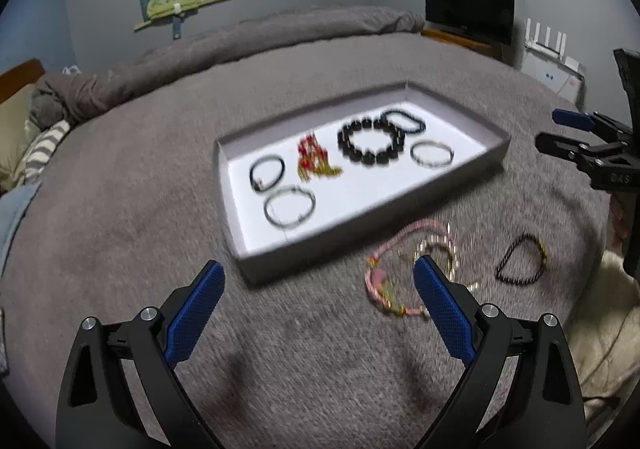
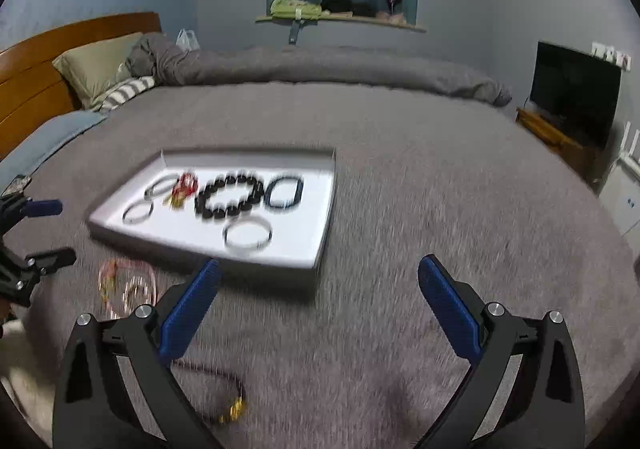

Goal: Organize jewelry
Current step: 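Withdraw both tools from the tray toward the remaining jewelry, then grasp the pearl hair clip with the left tool while the right tool grasps the small dark red bead bracelet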

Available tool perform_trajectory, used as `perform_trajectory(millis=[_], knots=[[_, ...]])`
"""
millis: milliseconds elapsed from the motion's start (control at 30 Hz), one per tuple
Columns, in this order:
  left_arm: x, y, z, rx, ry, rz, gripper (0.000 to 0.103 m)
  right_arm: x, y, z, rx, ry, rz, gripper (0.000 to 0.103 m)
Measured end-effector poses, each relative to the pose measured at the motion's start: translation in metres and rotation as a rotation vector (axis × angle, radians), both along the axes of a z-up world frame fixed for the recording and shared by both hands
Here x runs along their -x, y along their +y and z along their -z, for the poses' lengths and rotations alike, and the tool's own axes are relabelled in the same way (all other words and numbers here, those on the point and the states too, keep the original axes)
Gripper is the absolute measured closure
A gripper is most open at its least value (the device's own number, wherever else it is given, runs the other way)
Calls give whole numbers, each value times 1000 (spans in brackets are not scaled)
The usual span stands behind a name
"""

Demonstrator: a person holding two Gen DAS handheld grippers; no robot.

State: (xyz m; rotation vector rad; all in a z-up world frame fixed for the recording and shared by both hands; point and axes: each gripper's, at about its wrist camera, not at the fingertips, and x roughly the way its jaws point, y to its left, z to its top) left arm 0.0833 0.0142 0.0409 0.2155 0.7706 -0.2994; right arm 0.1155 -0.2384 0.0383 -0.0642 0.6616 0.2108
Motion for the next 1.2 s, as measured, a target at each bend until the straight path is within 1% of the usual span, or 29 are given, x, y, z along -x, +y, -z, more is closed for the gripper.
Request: perform_trajectory(millis=[67,167,267,333,433,500,600,667,733,767,833,867,933,1033,1167,1200], knots=[[3,-2,8,3,19,2,6,4,-1,13,-17,69,-37,5],[7,-6,17,13,34,19,6,10,3,27,-21,138,-85,5],[14,-17,21,34,41,77,6,18,10,33,20,146,-126,5],[18,-26,21,29,30,112,6,24,16,36,48,142,-153,5],[23,-36,21,32,24,153,6,31,21,40,57,148,-188,5],[24,-41,22,42,29,161,8,33,23,41,65,146,-197,5],[28,-49,24,36,22,191,9,35,23,40,49,146,-224,5],[30,-55,25,29,22,219,15,35,22,40,35,149,-231,5],[30,-57,26,29,28,241,29,36,20,40,25,148,-235,5],[29,-58,27,25,30,247,31,35,21,39,24,150,-235,5],[27,-60,30,14,38,250,40,35,21,40,22,158,-239,5],[26,-60,31,10,43,253,42,36,22,40,19,158,-244,6],[25,-63,35,6,65,271,55,37,23,39,21,156,-246,6],[26,-65,40,-14,71,276,62,36,24,40,10,162,-245,6],[26,-64,42,-40,67,263,63,36,25,40,-19,178,-242,7],[26,-64,44,-51,64,258,66,35,26,40,-25,186,-241,10]])
